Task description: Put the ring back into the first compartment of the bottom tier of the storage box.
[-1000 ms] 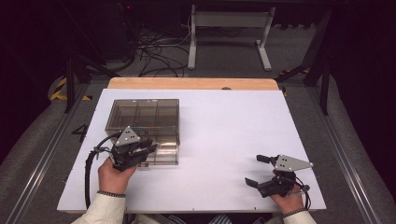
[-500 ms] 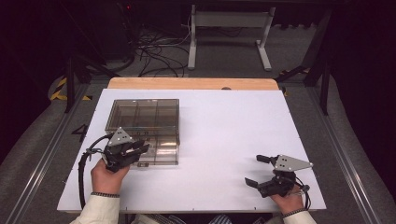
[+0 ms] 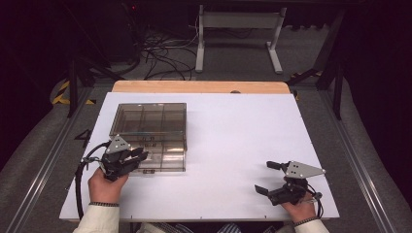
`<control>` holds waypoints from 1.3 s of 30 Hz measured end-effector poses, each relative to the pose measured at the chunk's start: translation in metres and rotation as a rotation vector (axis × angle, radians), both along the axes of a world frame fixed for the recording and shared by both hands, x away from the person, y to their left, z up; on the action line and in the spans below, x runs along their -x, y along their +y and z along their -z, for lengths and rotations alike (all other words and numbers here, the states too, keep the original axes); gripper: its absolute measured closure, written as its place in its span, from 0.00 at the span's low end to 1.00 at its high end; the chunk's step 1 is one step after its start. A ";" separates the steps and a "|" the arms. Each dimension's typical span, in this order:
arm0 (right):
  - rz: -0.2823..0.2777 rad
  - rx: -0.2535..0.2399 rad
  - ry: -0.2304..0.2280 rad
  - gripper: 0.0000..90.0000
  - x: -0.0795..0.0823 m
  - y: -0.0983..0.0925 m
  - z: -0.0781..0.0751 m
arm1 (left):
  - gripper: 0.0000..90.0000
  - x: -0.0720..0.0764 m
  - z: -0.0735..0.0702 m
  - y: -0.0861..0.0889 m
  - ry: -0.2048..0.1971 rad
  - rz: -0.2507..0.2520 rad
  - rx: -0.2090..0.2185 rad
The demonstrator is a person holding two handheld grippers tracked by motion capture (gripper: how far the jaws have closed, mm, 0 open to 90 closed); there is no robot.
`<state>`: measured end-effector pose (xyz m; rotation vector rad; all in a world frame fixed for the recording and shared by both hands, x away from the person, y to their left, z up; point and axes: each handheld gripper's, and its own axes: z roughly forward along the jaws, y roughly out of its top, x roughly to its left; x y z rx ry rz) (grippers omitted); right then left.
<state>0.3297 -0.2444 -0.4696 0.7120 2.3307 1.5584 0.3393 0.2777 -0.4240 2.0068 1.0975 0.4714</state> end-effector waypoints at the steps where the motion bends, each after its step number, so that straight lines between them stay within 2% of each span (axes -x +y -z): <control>1: 0.000 0.000 -0.001 0.02 0.000 0.000 0.000 | 0.79 0.000 0.001 0.001 0.001 -0.003 -0.001; 17: 0.000 0.004 -0.001 0.03 0.000 0.000 0.000 | 0.79 0.000 0.010 0.017 0.020 -0.055 -0.017; 39: 0.002 0.005 0.000 0.03 0.000 0.001 0.000 | 0.79 -0.004 0.018 0.027 0.053 -0.103 -0.042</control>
